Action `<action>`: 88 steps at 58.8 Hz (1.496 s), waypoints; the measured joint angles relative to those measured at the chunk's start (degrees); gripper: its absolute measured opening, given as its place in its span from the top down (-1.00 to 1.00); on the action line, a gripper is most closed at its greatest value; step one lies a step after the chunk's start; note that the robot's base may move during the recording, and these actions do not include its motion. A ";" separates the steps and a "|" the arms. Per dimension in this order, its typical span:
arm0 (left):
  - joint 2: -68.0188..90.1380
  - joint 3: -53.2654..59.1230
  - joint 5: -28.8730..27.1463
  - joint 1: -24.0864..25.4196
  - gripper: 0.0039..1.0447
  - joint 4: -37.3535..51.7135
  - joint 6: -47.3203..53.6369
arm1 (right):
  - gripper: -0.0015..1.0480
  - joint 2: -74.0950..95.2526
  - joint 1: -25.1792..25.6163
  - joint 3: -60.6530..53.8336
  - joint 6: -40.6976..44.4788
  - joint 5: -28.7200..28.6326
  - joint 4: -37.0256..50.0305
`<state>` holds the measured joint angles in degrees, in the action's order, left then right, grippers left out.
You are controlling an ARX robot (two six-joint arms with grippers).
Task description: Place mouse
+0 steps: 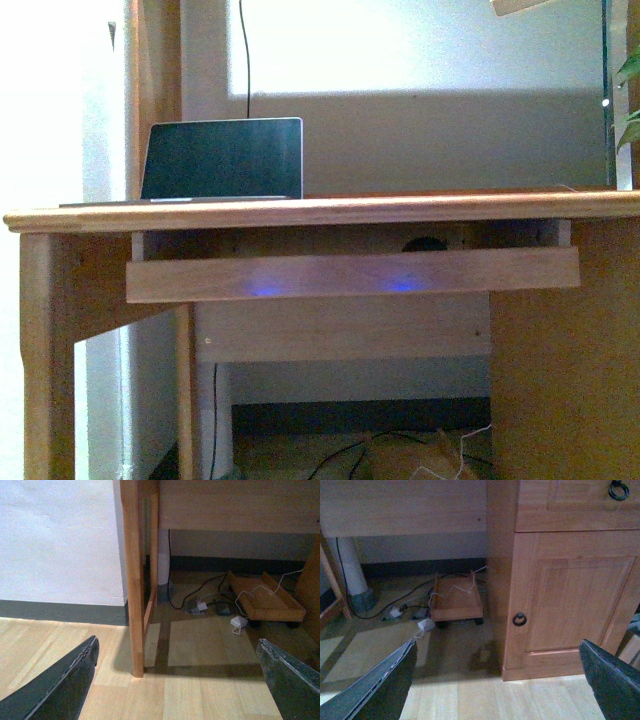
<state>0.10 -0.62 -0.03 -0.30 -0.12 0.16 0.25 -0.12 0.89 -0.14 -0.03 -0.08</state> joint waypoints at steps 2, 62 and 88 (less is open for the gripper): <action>-0.02 0.02 0.02 -0.02 -0.86 0.00 0.00 | -0.86 0.00 0.00 0.00 0.00 0.00 0.00; 38.34 -9.60 18.32 7.67 -0.86 13.18 16.22 | -0.86 0.00 0.00 0.00 0.00 0.00 0.00; 105.53 -28.74 28.09 6.62 -0.86 68.63 76.87 | -0.86 0.00 0.00 0.00 0.00 0.00 0.00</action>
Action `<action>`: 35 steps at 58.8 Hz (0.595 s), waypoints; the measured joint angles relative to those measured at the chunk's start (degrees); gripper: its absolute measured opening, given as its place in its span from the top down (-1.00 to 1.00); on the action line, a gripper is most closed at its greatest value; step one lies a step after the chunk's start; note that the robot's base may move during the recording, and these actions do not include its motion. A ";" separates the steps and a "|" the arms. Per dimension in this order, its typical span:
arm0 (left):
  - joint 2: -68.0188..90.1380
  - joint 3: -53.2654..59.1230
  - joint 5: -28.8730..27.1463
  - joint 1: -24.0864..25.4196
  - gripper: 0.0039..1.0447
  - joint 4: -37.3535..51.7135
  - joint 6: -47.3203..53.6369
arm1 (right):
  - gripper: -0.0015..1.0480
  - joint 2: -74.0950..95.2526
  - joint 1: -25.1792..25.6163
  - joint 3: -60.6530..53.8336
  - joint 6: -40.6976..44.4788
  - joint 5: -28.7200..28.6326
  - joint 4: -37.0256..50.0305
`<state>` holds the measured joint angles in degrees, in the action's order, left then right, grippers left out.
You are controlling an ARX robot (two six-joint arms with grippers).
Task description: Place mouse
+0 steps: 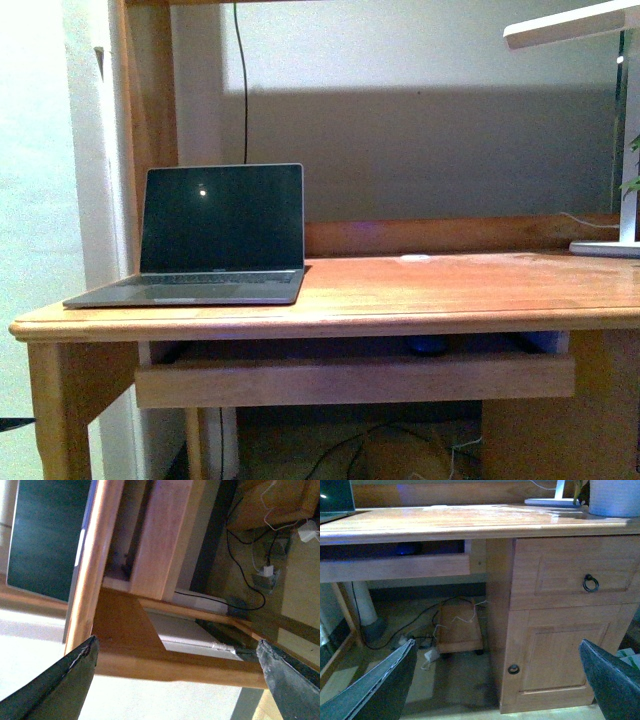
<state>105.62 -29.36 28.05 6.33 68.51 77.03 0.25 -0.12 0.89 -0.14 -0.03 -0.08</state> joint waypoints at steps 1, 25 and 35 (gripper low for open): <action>1.42 -1.16 0.20 -0.24 -0.86 -0.02 1.14 | -0.86 0.00 0.00 0.00 0.00 0.00 0.00; 17.09 -26.29 0.26 -3.56 -0.86 -6.03 10.69 | -0.86 0.00 0.00 0.00 -0.02 0.00 0.00; 21.09 -32.76 2.16 -3.67 -0.86 -9.44 12.24 | -0.86 0.00 0.00 0.00 0.00 0.00 0.00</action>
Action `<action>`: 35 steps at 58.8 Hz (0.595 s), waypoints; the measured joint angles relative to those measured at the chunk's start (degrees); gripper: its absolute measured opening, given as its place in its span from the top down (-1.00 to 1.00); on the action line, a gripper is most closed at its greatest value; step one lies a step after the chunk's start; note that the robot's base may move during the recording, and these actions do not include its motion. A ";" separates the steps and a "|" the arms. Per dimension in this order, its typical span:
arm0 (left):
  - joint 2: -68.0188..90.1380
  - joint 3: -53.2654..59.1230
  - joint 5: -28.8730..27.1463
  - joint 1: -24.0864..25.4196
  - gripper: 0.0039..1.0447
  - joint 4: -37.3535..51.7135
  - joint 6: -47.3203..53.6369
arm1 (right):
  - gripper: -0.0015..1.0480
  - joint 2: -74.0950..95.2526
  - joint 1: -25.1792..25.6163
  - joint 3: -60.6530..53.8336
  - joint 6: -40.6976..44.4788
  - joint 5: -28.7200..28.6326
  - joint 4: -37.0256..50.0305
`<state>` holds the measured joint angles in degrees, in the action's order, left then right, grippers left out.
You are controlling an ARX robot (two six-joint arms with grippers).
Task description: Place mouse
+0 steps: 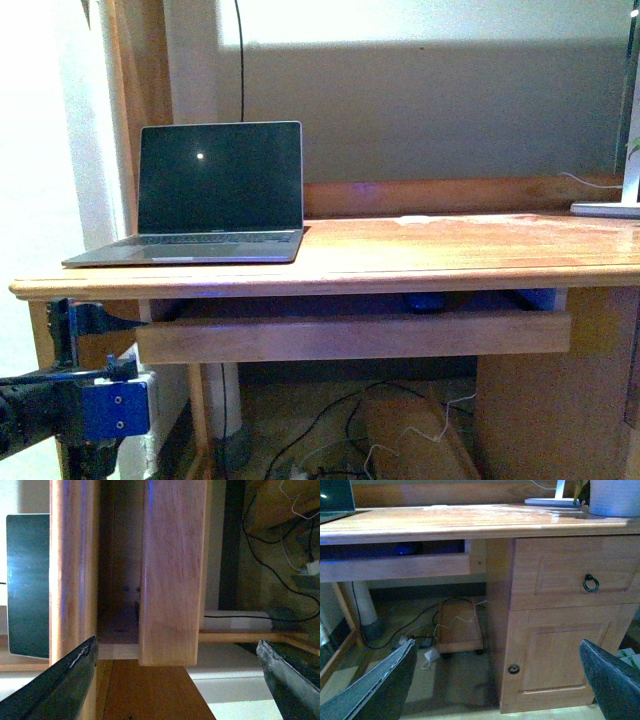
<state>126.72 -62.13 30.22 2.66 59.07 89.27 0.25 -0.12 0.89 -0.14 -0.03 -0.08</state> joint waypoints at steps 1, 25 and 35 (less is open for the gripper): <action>0.42 -0.77 0.09 -0.04 -0.86 -0.39 0.07 | -0.86 0.00 0.00 0.00 0.00 0.00 0.00; 7.74 -14.64 1.75 -0.68 -0.86 -7.28 2.49 | -0.86 0.00 0.00 0.00 0.00 0.00 0.00; 10.10 -19.82 1.57 -0.68 -0.86 -10.38 3.17 | -0.86 0.00 0.00 0.00 0.00 0.00 0.00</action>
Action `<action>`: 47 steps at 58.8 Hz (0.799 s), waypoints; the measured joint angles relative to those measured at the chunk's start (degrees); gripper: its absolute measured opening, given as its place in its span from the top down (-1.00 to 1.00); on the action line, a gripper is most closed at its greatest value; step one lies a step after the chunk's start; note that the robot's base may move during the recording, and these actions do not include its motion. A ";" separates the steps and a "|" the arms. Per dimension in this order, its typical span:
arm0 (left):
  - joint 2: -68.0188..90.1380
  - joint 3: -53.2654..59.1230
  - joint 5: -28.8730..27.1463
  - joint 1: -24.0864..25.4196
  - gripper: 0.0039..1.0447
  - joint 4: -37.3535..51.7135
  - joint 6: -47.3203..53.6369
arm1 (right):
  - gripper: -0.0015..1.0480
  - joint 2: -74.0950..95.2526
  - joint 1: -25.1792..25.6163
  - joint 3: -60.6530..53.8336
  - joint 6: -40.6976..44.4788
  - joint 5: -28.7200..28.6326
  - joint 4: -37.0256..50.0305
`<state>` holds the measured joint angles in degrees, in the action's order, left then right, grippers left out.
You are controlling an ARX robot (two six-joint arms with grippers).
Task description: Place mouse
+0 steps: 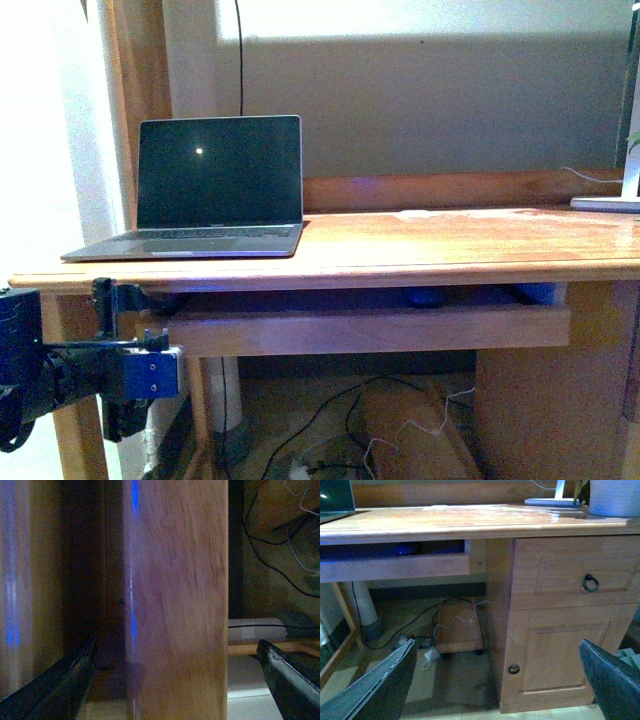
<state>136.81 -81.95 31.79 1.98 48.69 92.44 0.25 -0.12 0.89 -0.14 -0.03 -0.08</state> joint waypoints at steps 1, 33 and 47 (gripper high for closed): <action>0.31 -0.59 0.07 0.02 -0.86 -0.59 0.28 | -0.86 0.00 0.00 0.00 0.00 0.00 0.00; 1.90 -7.41 -1.77 -1.11 -0.86 -16.24 -0.28 | -0.86 0.00 0.00 0.00 0.00 0.00 0.00; -7.96 -3.17 -6.69 -3.76 -0.86 -35.80 -11.26 | -0.86 0.00 0.00 0.00 0.00 0.00 0.00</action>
<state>128.86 -85.12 25.10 -1.78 12.88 81.19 0.25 -0.12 0.89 -0.14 -0.03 -0.08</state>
